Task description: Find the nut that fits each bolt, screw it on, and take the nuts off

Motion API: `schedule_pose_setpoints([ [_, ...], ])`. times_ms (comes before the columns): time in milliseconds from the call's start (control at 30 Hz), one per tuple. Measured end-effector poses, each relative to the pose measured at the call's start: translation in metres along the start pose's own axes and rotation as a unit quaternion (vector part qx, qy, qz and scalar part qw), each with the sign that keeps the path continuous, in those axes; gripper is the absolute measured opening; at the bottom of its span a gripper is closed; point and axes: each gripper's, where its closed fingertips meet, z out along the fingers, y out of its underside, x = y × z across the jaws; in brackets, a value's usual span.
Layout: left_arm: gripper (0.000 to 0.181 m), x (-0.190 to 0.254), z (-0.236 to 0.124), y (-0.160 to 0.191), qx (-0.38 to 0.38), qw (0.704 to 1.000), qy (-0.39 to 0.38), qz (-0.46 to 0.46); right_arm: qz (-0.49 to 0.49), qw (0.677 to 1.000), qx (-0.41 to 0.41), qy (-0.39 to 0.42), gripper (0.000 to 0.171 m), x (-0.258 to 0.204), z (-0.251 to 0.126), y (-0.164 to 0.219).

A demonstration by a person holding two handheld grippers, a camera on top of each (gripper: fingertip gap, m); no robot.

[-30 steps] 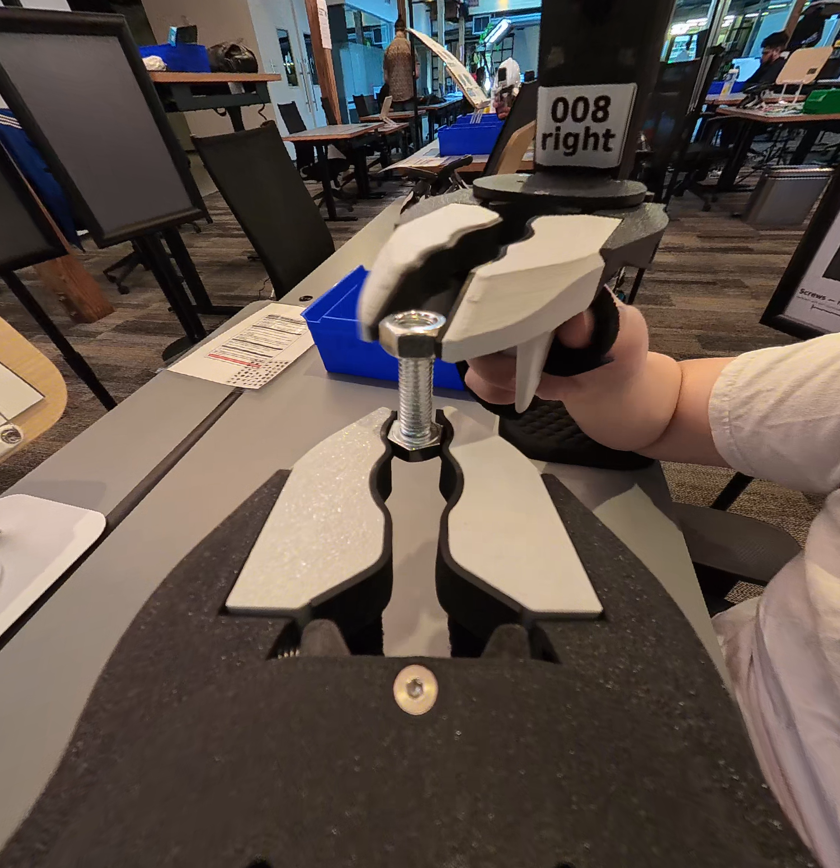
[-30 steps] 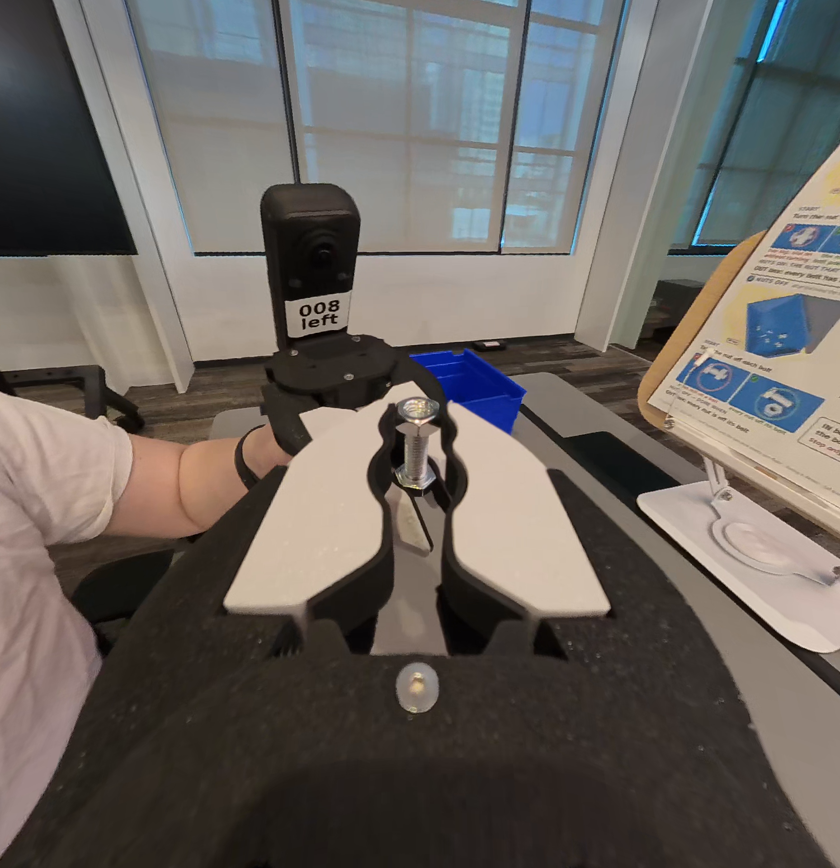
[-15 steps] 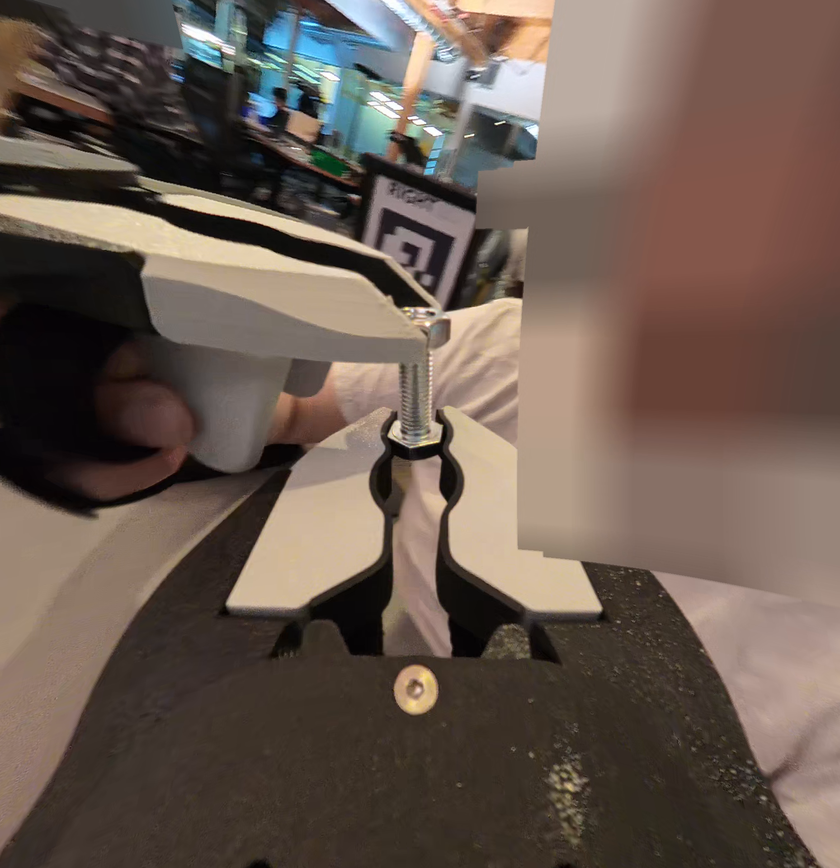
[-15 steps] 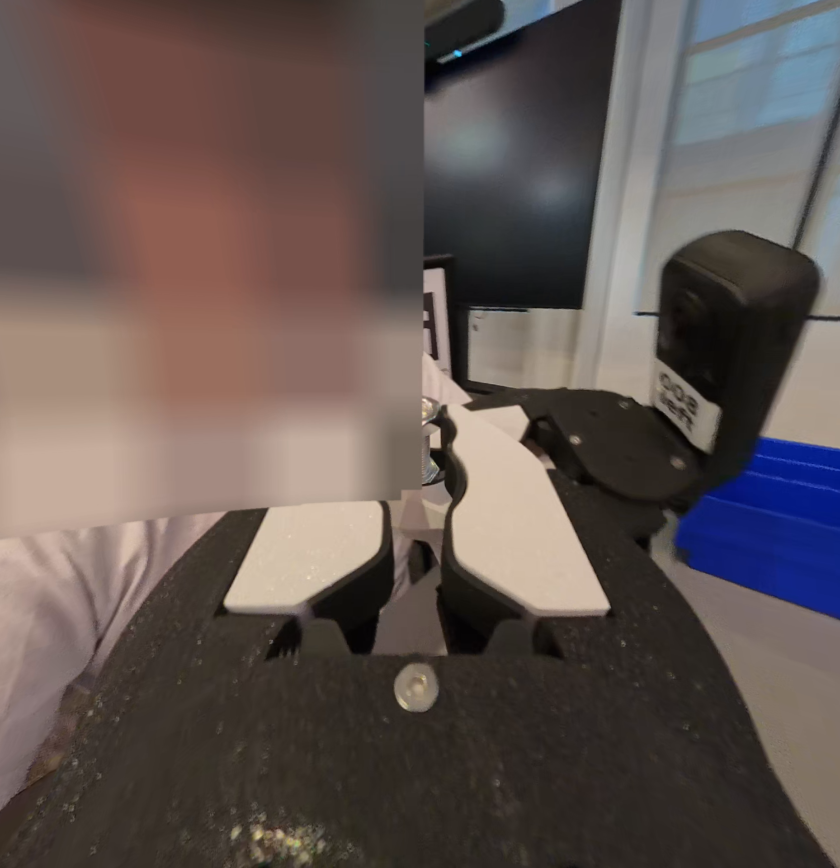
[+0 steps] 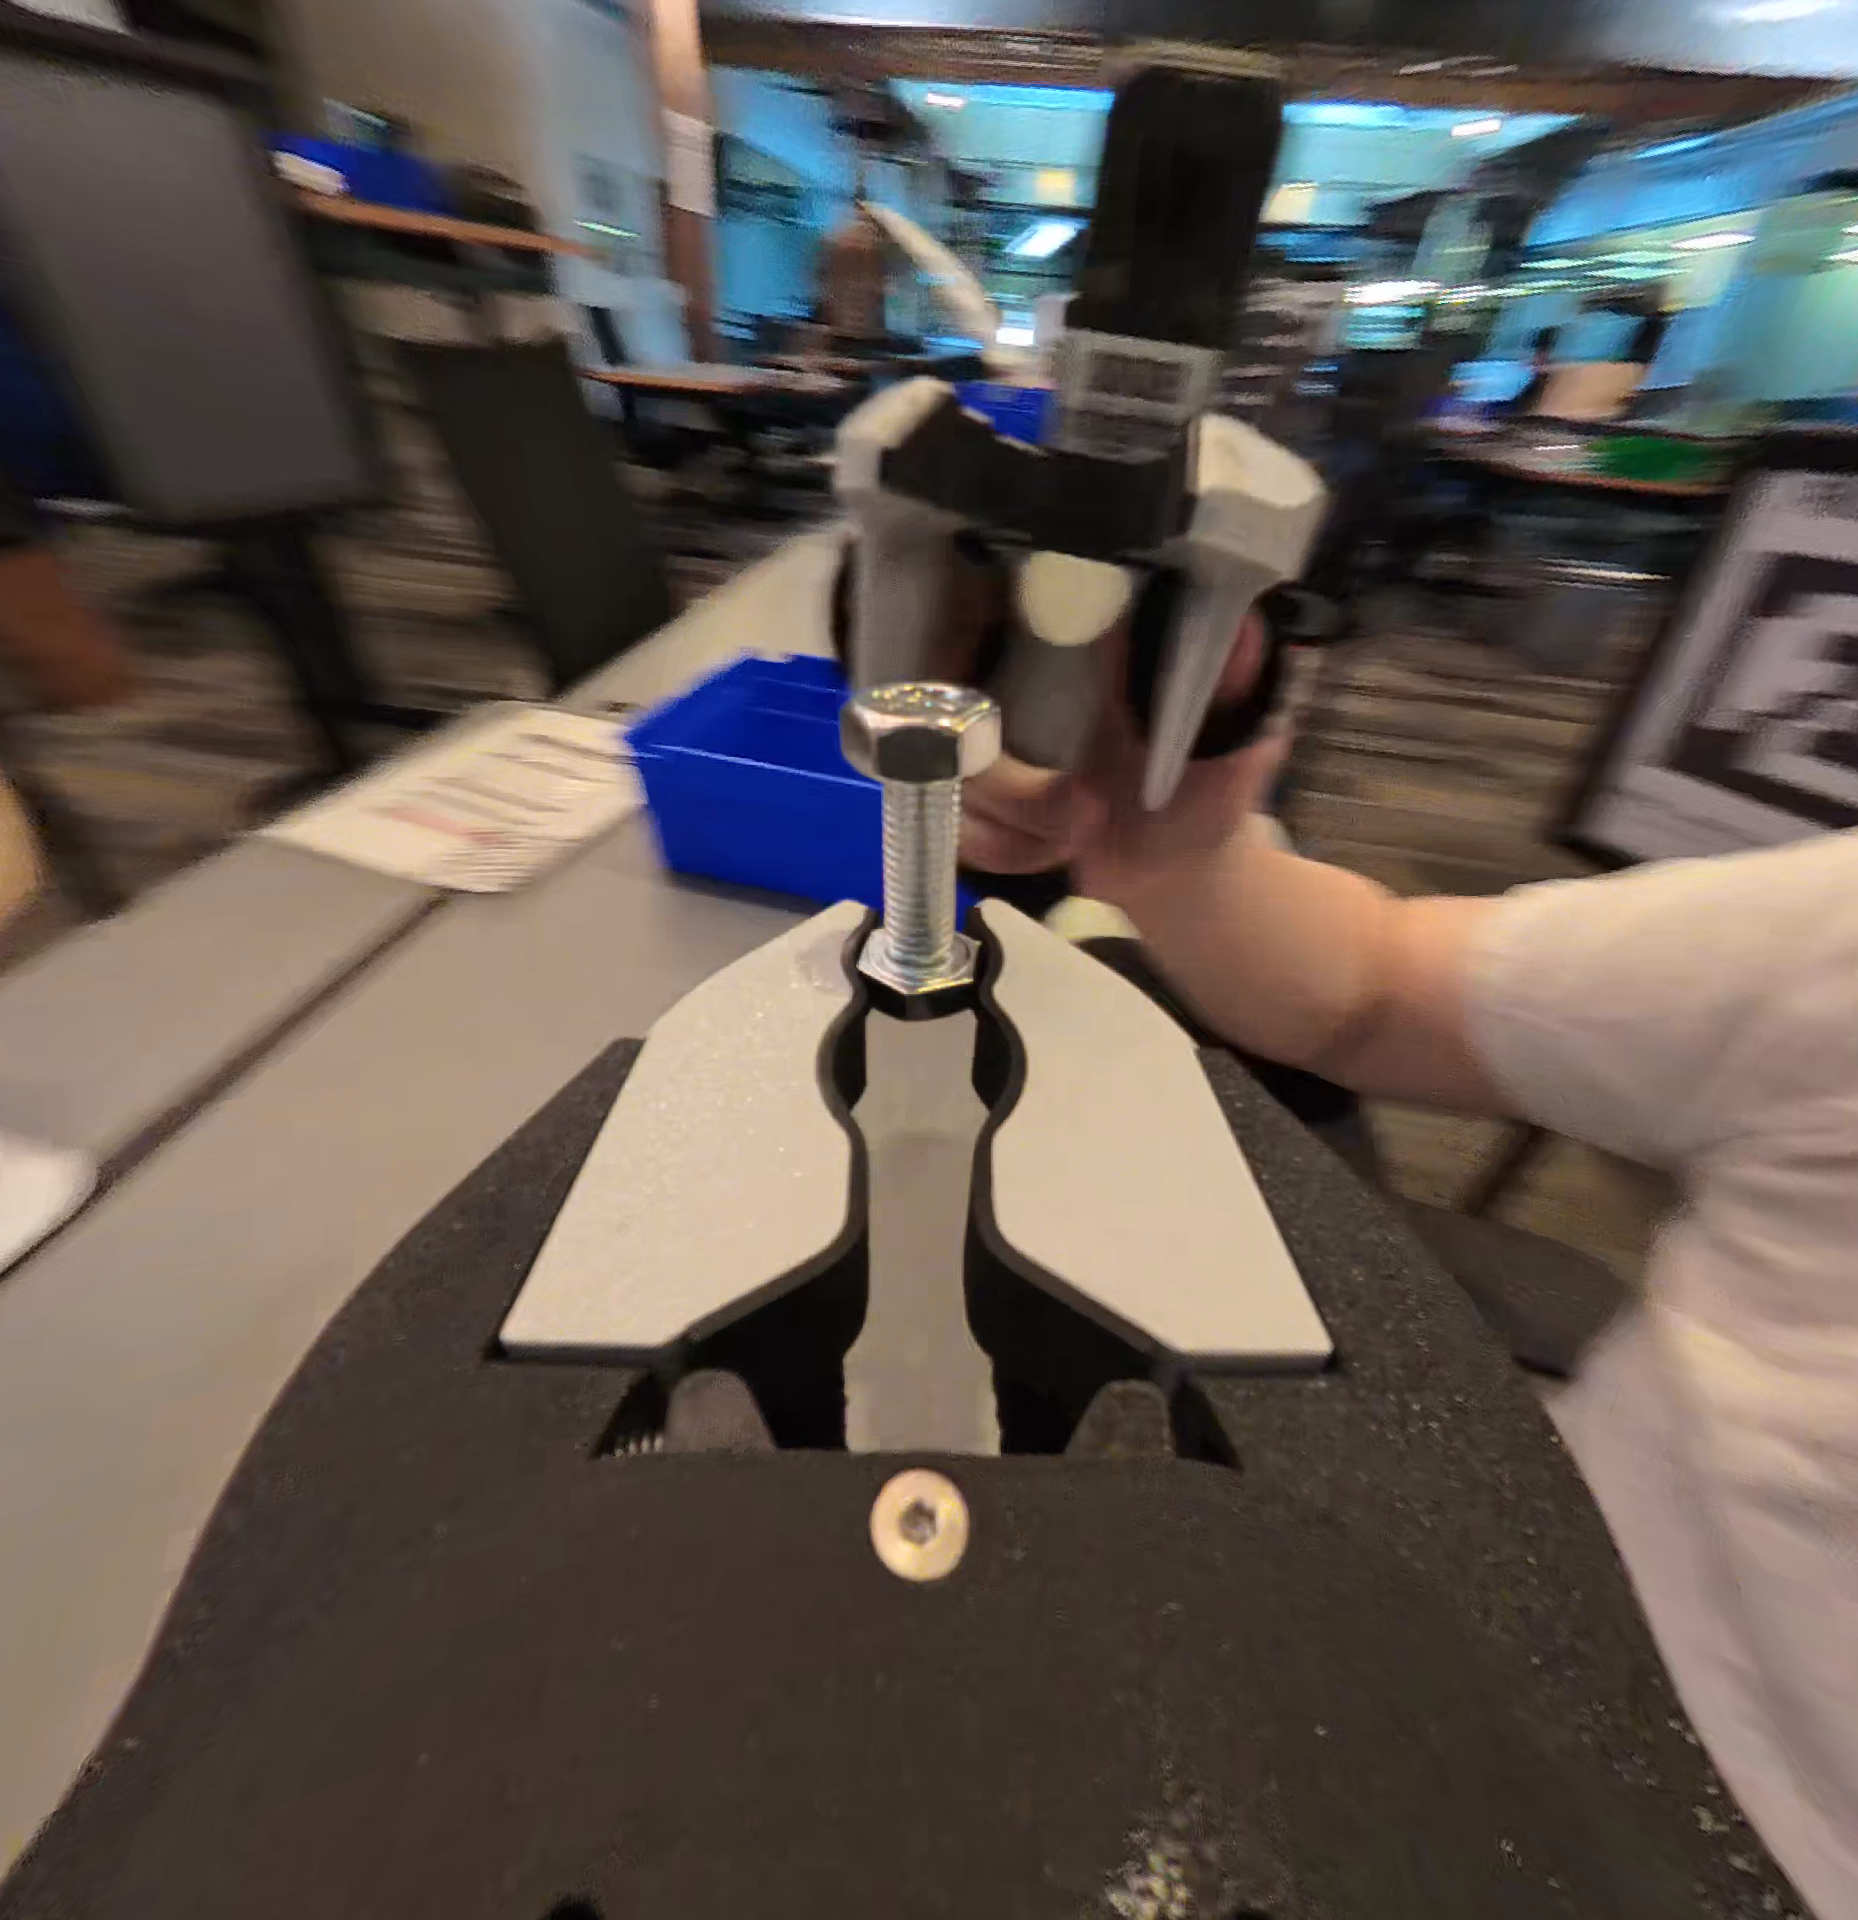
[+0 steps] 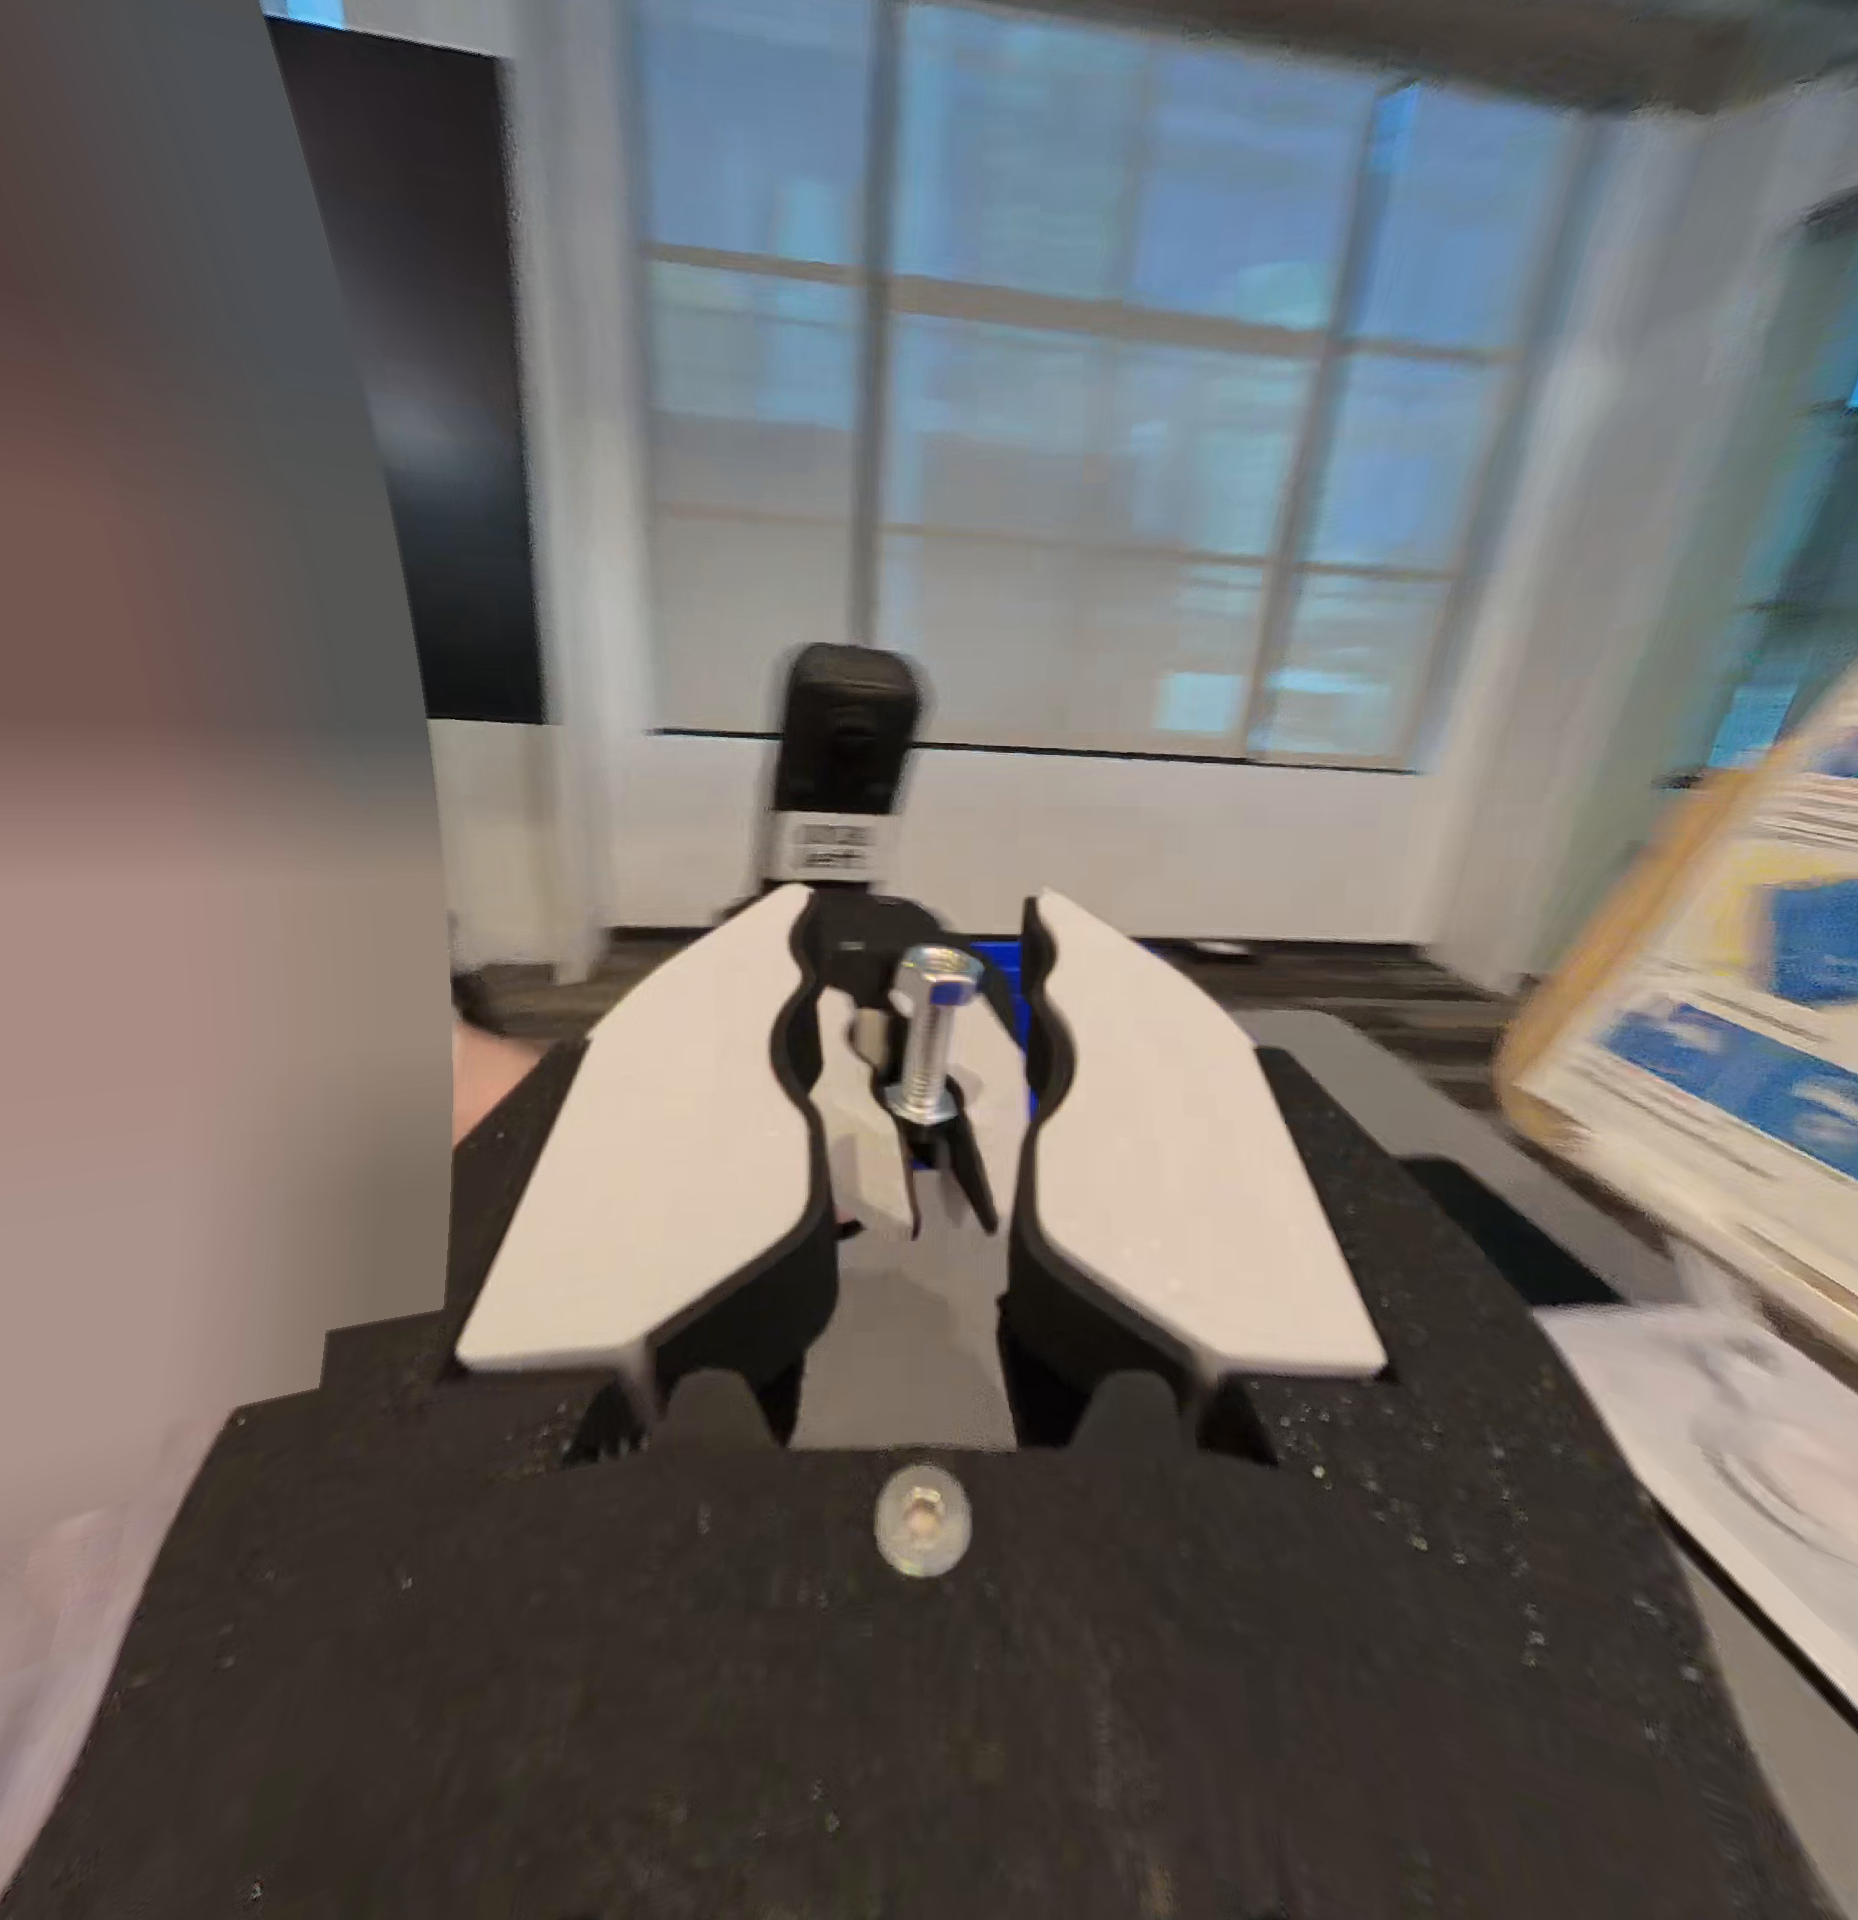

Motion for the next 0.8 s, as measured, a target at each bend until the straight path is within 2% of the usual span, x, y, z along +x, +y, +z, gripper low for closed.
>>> schedule_pose_setpoints([
  [67, 0.015, -0.017, -0.004, -0.001, 0.007, 0.998, -0.067, 0.02, -0.01, 0.996, -0.013, 0.087, 0.033, 0.016, 0.004, 0.009],
  [133, 0.015, -0.025, -0.003, 0.003, -0.001, 0.995, -0.099, 0.028, -0.007, 0.992, -0.035, 0.122, 0.033, 0.02, 0.01, 0.024],
  [233, 0.015, -0.027, -0.001, 0.008, -0.015, 0.992, -0.12, 0.039, 0.009, 0.99, -0.048, 0.131, 0.033, 0.02, 0.017, 0.036],
  [400, 0.015, -0.02, 0.002, 0.01, -0.021, 0.994, -0.1, 0.042, 0.036, 0.993, -0.062, 0.092, 0.017, 0.015, 0.019, 0.041],
  [467, 0.015, -0.009, 0.003, 0.007, -0.019, 0.998, -0.055, 0.034, 0.041, 0.996, -0.064, 0.046, 0.017, 0.007, 0.019, 0.038],
  [567, 0.015, 0.028, 0.001, 0.001, -0.011, 0.996, 0.091, -0.009, 0.086, 0.991, -0.047, -0.096, 0.017, -0.017, 0.013, 0.027],
  [700, 0.015, 0.09, -0.009, 0.002, -0.024, 0.946, 0.31, -0.088, 0.172, 0.938, 0.019, -0.301, 0.017, -0.048, -0.009, 0.01],
  [733, 0.015, 0.098, -0.009, 0.002, -0.022, 0.937, 0.335, -0.1, 0.189, 0.926, 0.036, -0.324, 0.017, -0.05, -0.012, 0.008],
  [800, 0.015, 0.099, -0.004, 0.007, -0.026, 0.938, 0.331, -0.103, 0.202, 0.919, 0.041, -0.338, 0.017, -0.049, -0.014, 0.01],
])
